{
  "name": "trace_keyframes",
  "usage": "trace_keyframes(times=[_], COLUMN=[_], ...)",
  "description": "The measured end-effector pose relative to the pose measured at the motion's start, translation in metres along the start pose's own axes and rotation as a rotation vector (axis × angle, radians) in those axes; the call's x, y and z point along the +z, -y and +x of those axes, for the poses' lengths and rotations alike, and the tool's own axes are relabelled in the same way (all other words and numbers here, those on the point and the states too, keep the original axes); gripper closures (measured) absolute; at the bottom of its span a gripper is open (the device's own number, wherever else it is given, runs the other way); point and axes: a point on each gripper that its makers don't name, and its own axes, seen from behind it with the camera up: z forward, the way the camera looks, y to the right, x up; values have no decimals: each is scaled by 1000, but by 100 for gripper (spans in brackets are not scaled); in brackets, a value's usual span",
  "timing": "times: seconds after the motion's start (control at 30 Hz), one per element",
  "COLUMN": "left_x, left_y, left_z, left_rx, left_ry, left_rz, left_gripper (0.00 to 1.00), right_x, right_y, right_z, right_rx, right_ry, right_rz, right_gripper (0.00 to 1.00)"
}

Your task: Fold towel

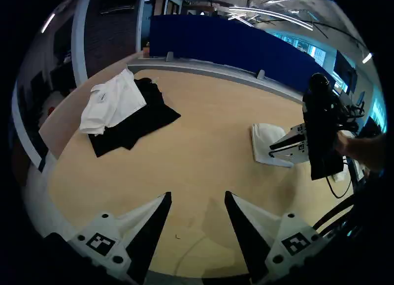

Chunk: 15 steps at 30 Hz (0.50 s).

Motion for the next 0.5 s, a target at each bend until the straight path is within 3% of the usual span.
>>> trace_keyframes(times=[0.27, 0.5], left_x=[1, 3], left_y=[-2, -5], left_z=[3, 7], left_rx=[6, 14], left_ry=[-5, -10], left_rz=[-4, -9], left_gripper=[20, 20], right_x=[-12, -21], right_y=[-2, -4], right_z=[2, 1], right_rx=[20, 24], right_ry=[-24, -36], right_rz=[-11, -20], right_gripper=[30, 29])
